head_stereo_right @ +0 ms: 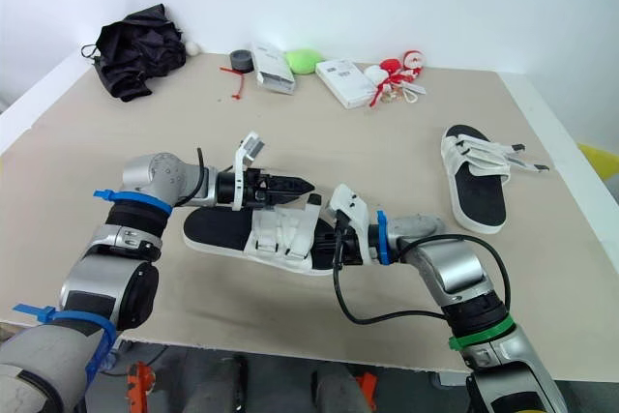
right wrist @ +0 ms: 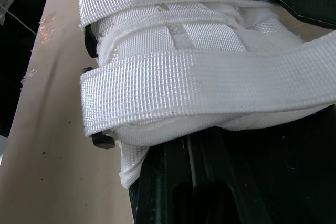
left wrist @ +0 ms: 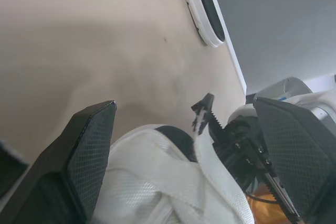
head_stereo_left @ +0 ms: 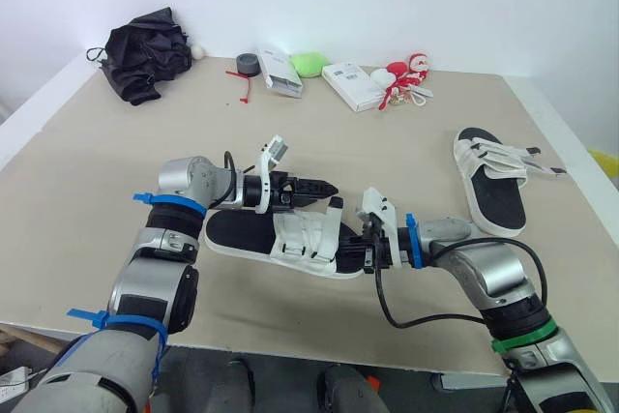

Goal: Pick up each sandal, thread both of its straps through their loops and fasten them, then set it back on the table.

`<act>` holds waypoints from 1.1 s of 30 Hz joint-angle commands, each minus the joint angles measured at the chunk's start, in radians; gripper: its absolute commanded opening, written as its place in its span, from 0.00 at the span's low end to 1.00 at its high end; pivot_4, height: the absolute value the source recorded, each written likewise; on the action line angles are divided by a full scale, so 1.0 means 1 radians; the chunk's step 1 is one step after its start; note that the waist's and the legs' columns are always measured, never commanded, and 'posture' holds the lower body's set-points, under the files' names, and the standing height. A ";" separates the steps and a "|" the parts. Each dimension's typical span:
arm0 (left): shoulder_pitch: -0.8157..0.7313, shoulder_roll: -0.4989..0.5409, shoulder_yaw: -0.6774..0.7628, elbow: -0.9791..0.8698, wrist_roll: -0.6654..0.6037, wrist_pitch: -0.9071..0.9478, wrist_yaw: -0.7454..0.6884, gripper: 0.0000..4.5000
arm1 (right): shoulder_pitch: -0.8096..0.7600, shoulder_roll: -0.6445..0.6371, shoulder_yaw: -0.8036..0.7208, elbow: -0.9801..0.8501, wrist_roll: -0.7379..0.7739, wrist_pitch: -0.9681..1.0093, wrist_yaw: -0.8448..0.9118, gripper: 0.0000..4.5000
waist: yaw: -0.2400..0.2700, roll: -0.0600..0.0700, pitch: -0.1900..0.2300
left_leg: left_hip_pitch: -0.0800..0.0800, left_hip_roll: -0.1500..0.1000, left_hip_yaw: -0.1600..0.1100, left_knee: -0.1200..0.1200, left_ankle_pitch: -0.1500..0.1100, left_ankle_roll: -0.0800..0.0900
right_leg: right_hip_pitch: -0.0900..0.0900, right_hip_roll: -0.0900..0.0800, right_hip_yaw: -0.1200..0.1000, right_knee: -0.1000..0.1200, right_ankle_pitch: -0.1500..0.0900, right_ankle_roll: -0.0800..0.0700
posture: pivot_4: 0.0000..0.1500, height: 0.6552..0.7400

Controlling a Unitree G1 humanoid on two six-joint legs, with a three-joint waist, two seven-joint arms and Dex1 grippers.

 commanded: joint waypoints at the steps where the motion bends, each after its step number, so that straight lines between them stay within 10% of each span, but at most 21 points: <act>1: -0.050 -0.018 -0.042 0.006 0.015 -0.048 -0.106 0.96 | 0.027 -0.007 0.025 0.009 -0.017 0.020 -0.014 0.00 | 0.000 0.000 0.000 | 0.000 0.000 0.000 0.000 0.000 0.000 | 0.000 0.000 0.000 0.000 0.000 0.000 | 1.00 0.91; 10: -0.032 -0.002 -0.139 0.000 0.089 -0.149 -0.239 0.91 | 0.040 -0.013 0.016 -0.005 -0.015 0.026 -0.020 0.00 | 0.000 0.000 0.000 | -0.001 0.000 0.000 0.000 0.000 0.000 | -0.001 0.000 0.000 0.000 0.000 0.000 | 1.00 0.91; 22: -0.029 -0.004 -0.126 -0.001 0.110 -0.179 -0.263 0.01 | 0.033 -0.009 0.021 0.000 -0.014 0.023 -0.017 0.00 | 0.000 0.000 0.000 | -0.001 0.000 0.000 0.000 0.000 0.000 | -0.001 0.000 0.000 0.000 0.000 0.000 | 1.00 0.91; 33: -0.048 0.008 0.019 -0.067 0.012 -0.095 -0.208 0.01 | 0.032 -0.004 0.022 0.004 -0.013 0.021 -0.018 0.00 | 0.000 0.000 0.000 | -0.001 0.000 0.000 0.000 0.000 0.000 | -0.001 0.000 0.000 0.000 0.000 0.000 | 1.00 0.91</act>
